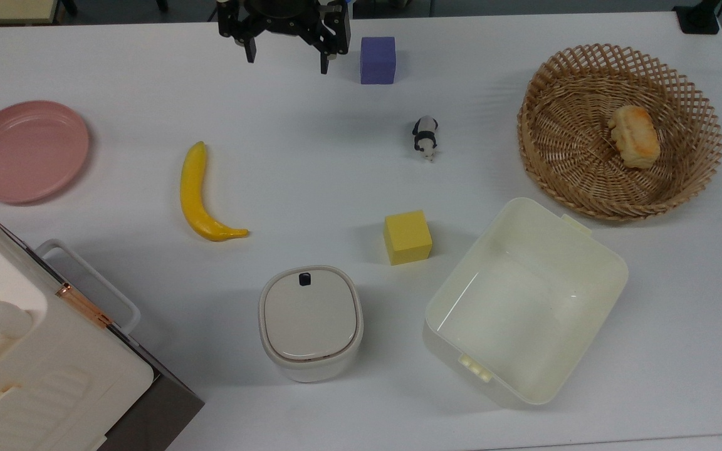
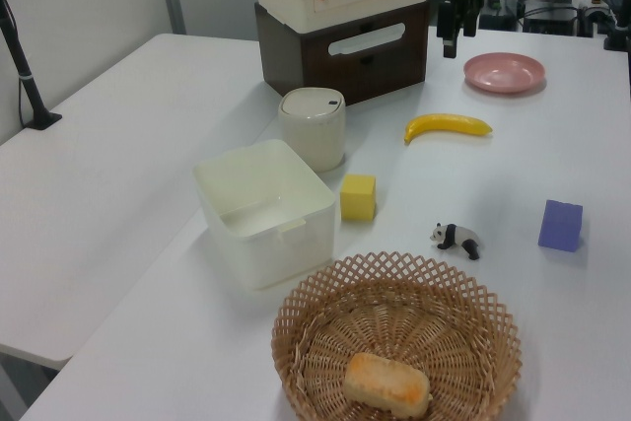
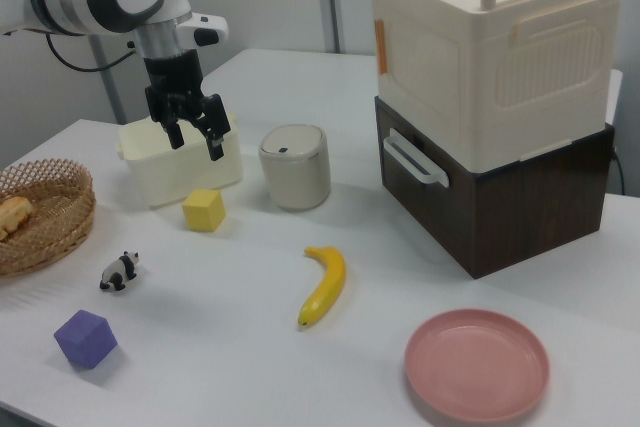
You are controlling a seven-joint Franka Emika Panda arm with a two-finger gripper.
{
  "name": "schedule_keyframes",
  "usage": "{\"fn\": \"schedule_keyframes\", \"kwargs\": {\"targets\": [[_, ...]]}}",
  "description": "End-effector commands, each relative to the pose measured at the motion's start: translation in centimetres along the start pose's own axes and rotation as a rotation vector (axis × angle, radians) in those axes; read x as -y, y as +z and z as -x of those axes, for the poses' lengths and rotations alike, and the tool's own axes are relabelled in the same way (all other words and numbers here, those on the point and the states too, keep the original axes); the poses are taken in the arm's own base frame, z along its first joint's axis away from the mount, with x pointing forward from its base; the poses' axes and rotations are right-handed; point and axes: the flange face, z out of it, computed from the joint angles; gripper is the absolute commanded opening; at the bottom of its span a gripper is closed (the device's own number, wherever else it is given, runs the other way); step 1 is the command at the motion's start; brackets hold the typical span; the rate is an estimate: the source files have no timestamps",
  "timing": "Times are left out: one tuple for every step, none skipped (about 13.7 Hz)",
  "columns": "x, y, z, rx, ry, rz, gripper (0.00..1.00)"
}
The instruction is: Open the drawer
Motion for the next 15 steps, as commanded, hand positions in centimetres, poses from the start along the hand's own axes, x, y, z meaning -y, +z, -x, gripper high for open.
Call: {"fn": "schedule_keyframes", "kwargs": {"targets": [[0.84,0.02,-0.20,-0.017,-0.068,-0.015,1.00],[0.86,0.02,-0.20,-0.017,-0.069,-0.016,1.00],[0.94,0.00,-0.13,-0.017,-0.070,-0.016,1.00],[0.94,0.00,-0.13,-0.017,-0.070,-0.016,1.00],[0.93,0.00,-0.14,-0.017,-0.070,-0.015,1.00],[0.93,0.09,-0.17,-0.016,-0.070,-0.014,1.00],[0.95,0.03,-0.30,-0.023,-0.070,-0.016,1.00],[0.91,0.19,-0.49,-0.029,-0.069,-0.017,1.00],[0.89,0.18,-0.51,-0.031,-0.069,-0.016,1.00],[0.89,0.18,-0.51,-0.031,-0.071,-0.016,1.00],[0.89,0.19,-0.49,-0.029,-0.072,-0.015,1.00],[0.92,0.29,-0.50,-0.026,-0.072,-0.018,1.00],[1.00,0.33,-0.44,-0.021,-0.072,-0.017,1.00],[0.93,0.35,-0.44,-0.020,-0.070,-0.019,1.00],[0.77,0.33,-0.56,-0.024,-0.067,-0.019,1.00]]}}
